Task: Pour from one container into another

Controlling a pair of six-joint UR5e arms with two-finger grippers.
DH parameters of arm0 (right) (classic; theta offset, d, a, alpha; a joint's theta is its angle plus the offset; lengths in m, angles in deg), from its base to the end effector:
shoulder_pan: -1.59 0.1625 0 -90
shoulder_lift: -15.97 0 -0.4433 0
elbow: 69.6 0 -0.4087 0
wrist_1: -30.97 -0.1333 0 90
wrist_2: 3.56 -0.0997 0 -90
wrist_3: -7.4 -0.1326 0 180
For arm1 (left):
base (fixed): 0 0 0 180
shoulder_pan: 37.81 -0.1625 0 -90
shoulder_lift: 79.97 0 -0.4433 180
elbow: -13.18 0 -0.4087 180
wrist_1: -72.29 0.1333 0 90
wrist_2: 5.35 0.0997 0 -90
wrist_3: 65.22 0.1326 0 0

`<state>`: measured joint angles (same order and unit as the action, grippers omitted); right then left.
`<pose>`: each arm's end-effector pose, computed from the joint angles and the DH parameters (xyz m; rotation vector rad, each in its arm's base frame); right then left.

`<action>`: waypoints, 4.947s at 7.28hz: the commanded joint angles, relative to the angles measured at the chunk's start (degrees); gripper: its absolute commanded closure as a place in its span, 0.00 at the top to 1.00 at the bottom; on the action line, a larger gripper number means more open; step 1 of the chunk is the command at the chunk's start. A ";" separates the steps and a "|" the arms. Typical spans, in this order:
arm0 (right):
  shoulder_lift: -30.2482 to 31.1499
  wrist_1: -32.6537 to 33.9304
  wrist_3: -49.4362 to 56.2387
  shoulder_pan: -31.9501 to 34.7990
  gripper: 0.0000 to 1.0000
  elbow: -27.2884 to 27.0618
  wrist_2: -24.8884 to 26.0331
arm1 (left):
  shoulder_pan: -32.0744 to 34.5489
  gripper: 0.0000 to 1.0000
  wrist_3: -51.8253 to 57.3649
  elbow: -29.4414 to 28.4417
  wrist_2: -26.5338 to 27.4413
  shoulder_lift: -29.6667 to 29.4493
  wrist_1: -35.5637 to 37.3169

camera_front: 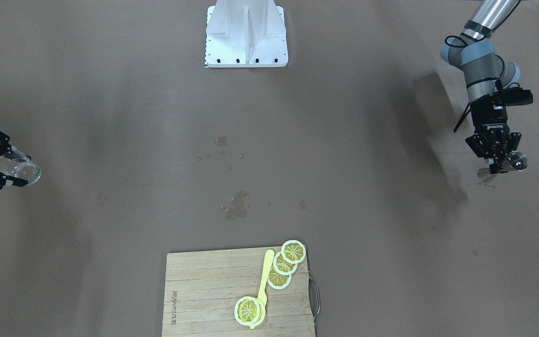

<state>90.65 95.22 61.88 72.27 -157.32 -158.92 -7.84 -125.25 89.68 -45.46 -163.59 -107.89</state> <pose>-0.1956 -0.5965 0.4785 1.0045 -0.9587 -1.4820 0.2718 -0.4277 0.6770 1.2267 0.6138 -0.5324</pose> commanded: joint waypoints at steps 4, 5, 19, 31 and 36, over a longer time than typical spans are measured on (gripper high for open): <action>0.20 -13.61 2.62 -2.03 0.00 14.05 0.14 | -0.78 0.00 -4.92 -1.36 2.91 0.82 2.45; 0.20 -13.79 3.43 -2.21 0.00 14.85 0.14 | -2.35 0.00 -5.27 -1.53 5.54 0.82 2.64; -13.68 -13.97 1.41 -4.32 0.00 29.10 12.27 | -9.40 0.99 -17.84 -3.12 13.39 0.91 11.61; -12.72 -29.78 -0.69 -6.08 0.00 34.02 13.24 | -9.57 0.99 -17.14 9.16 12.42 11.52 8.62; -12.45 -29.88 -1.31 -6.16 0.00 34.46 13.24 | -4.06 0.99 -7.31 19.55 -3.71 14.27 9.50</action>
<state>78.08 65.36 60.63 66.14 -123.02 -145.65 -14.88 -135.19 107.71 -43.95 -149.38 -98.33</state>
